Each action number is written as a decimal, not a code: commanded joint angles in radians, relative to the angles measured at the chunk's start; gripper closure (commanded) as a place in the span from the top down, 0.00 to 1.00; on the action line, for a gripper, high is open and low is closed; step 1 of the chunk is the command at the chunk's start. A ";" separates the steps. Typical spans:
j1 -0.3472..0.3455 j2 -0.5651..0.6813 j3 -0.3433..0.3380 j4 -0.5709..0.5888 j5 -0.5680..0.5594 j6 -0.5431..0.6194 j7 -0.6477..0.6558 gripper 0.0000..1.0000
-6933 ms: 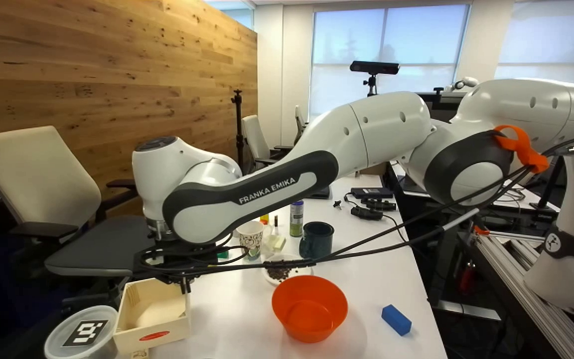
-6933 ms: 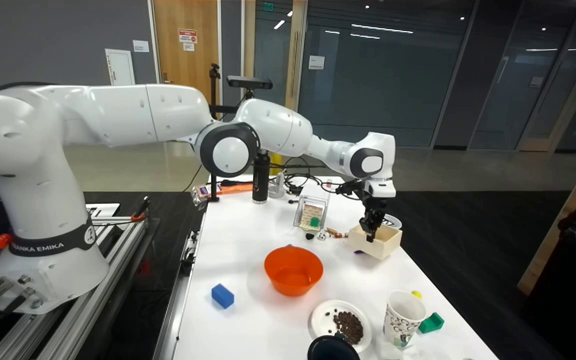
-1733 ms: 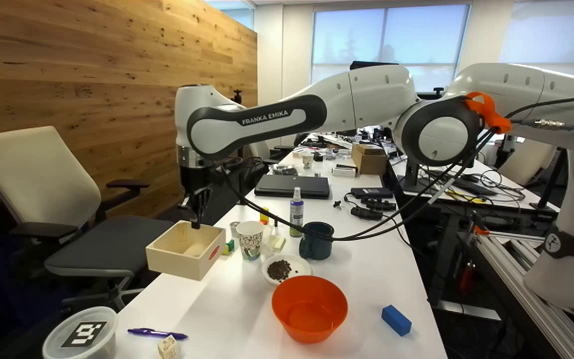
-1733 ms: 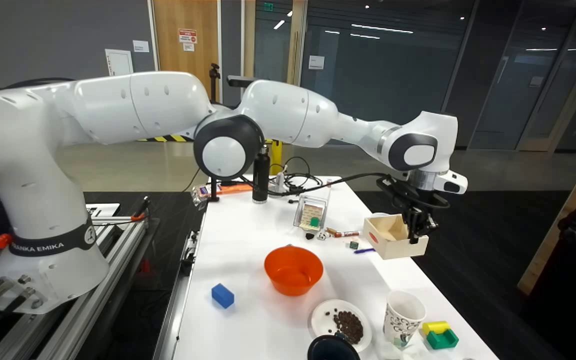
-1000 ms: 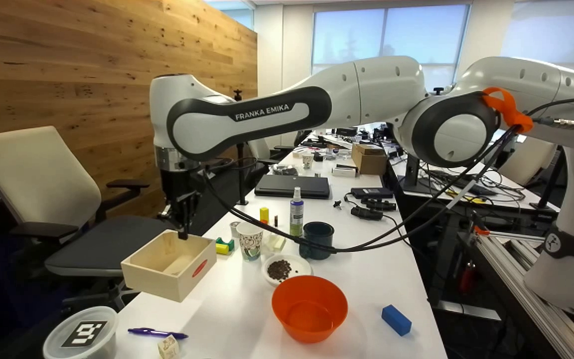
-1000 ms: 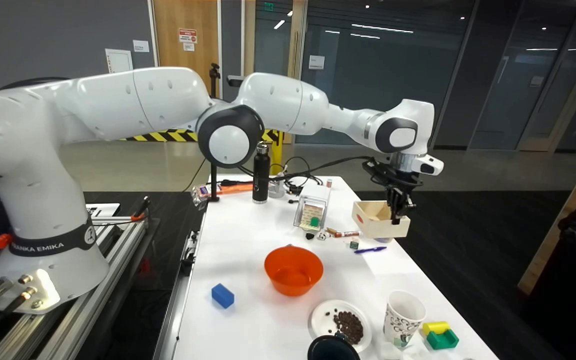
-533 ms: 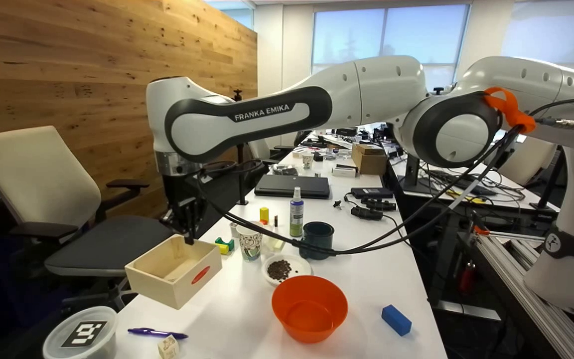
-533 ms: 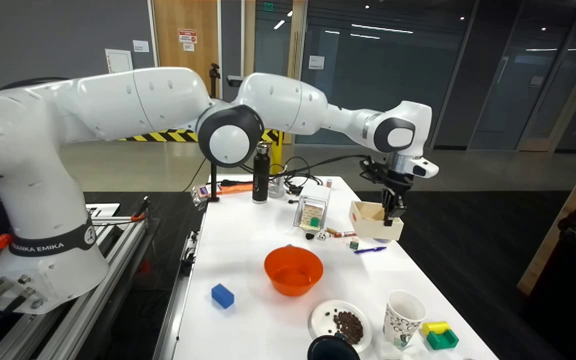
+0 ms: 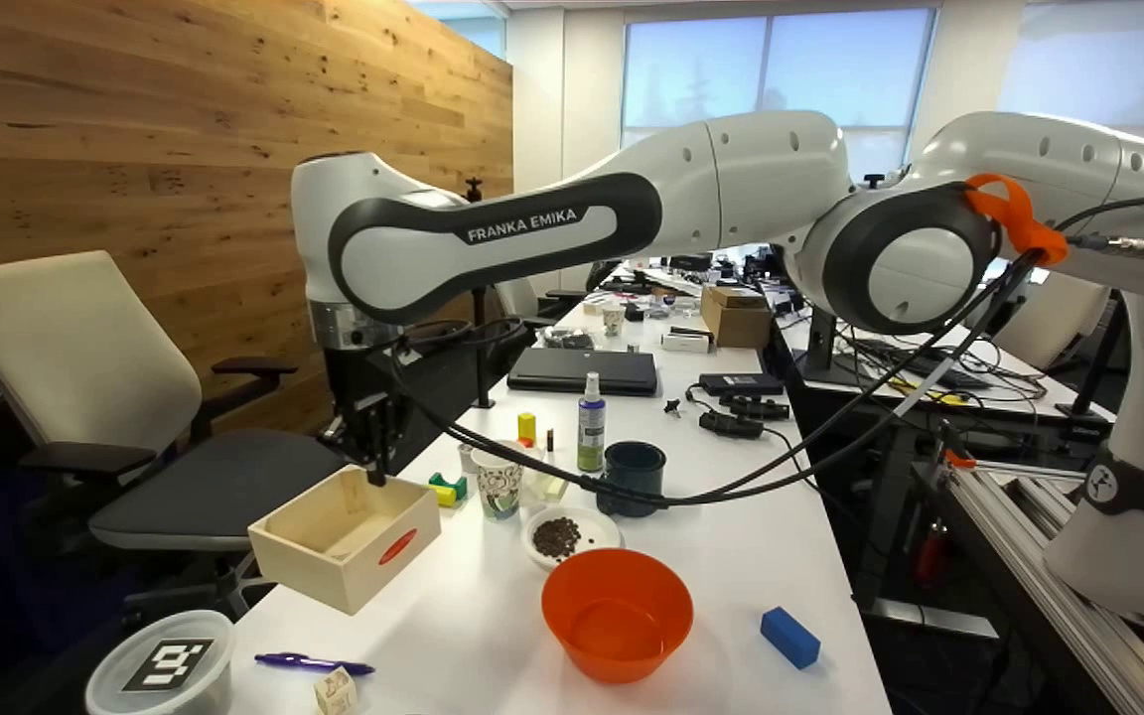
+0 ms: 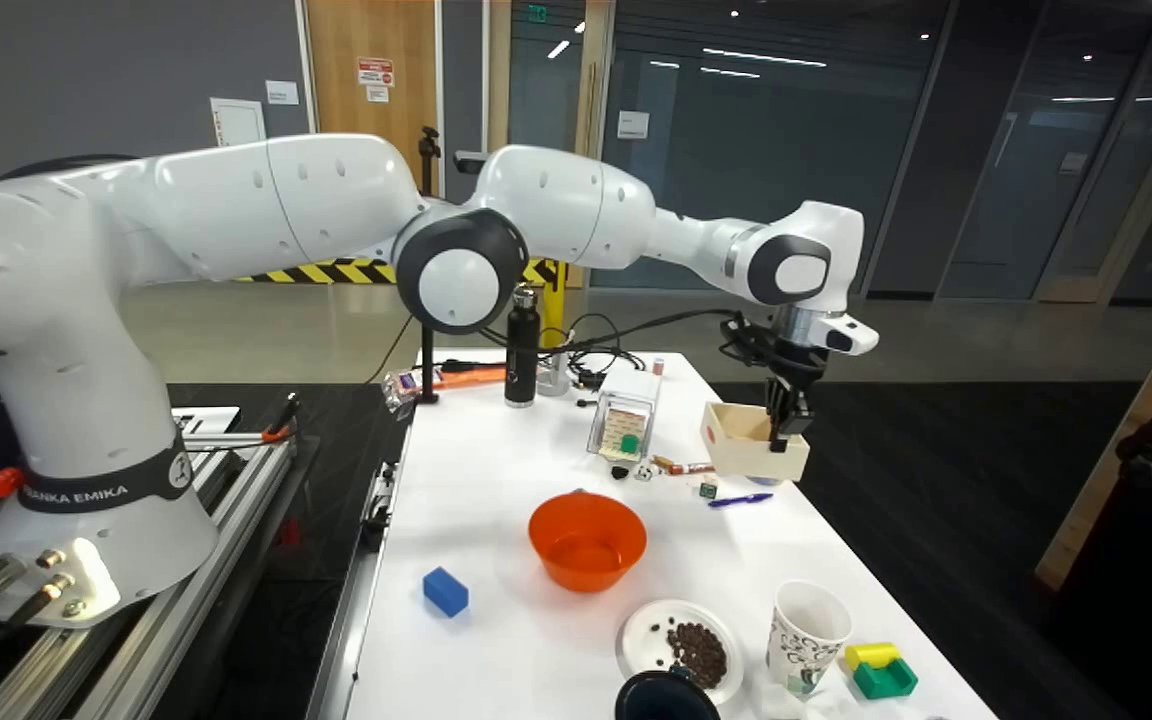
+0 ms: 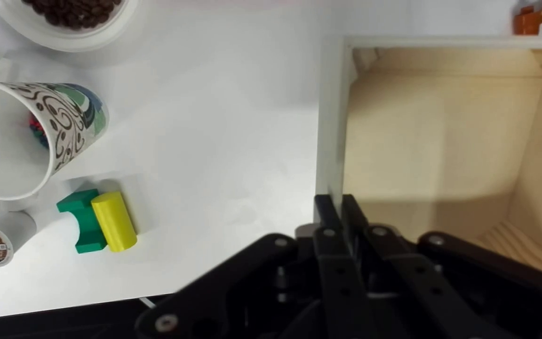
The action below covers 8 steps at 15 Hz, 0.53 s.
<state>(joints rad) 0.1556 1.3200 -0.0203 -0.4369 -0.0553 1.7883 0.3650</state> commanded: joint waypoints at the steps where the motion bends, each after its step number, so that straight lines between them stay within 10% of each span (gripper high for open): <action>1: -0.004 -0.020 -0.027 -0.007 -0.002 -0.008 0.020 0.02; 8: -0.096 -0.056 -0.071 0.002 0.013 -0.006 0.094 0.02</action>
<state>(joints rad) 0.1017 1.2985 -0.0863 -0.4327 -0.0556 1.7882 0.4105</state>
